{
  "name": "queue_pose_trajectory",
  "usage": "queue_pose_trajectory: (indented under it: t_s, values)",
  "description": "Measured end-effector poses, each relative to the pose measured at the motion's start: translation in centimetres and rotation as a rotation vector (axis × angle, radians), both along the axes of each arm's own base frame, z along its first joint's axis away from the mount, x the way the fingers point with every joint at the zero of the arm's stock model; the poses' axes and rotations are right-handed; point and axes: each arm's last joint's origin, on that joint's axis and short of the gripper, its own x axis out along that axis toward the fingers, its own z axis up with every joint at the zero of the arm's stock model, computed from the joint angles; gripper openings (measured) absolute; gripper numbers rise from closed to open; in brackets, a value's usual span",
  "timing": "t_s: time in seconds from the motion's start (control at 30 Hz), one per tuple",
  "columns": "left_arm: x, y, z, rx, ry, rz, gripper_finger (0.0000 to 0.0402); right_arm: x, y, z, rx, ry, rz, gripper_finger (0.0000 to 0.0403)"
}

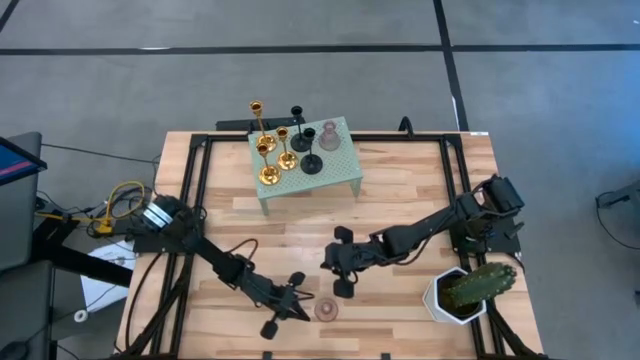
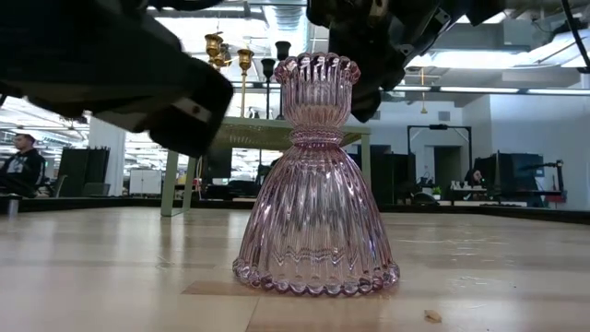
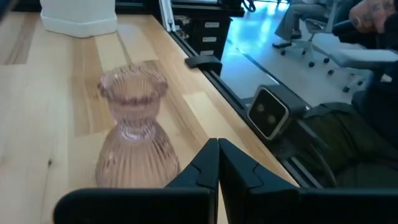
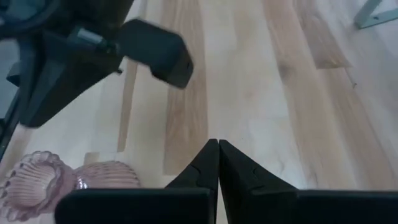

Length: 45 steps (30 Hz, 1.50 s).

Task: Pick & Place candle stick holders
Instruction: Put the violet candle holder on the shelf

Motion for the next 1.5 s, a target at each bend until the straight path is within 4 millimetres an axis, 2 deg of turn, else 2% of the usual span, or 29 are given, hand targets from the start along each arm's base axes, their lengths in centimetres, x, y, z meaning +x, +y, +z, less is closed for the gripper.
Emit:
queue_pose_trajectory:
  t_s: [0.17, 0.53, 0.7, 0.93, 1.13, 1.27, 1.5]
  values:
    - [1.4, -0.5, 0.0, -0.014, -0.001, 0.002, 0.0004, -0.6, -0.6, 1.0, -0.056, 0.003, -0.057, 0.0000]
    - [3.6, -1.9, -1.1, -0.061, 0.035, 0.063, 0.0004, -3.7, -2.1, 6.3, -0.196, -0.076, -0.232, 0.0000]
    - [4.5, -2.5, -1.7, -0.092, 0.059, 0.079, 0.0004, -4.8, -2.6, 7.6, -0.231, -0.088, -0.273, 0.0000]
    - [6.3, -3.5, -2.4, -0.119, 0.054, 0.176, 0.0004, -5.2, -2.8, 7.7, -0.282, -0.073, -0.310, 0.0000]
    - [6.6, -2.9, -2.5, -0.100, 0.035, 0.348, 0.0003, -5.3, -2.7, 7.5, -0.292, -0.060, -0.309, 0.0000]
    - [7.2, -1.9, -2.6, -0.060, 0.024, 0.440, 0.0003, -5.3, -2.8, 7.4, -0.287, -0.049, -0.317, 0.0000]
    - [8.9, 1.3, -2.9, -0.035, 0.037, 0.540, 0.0003, -6.3, -2.1, 6.8, -0.289, 0.021, -0.324, 0.0000]
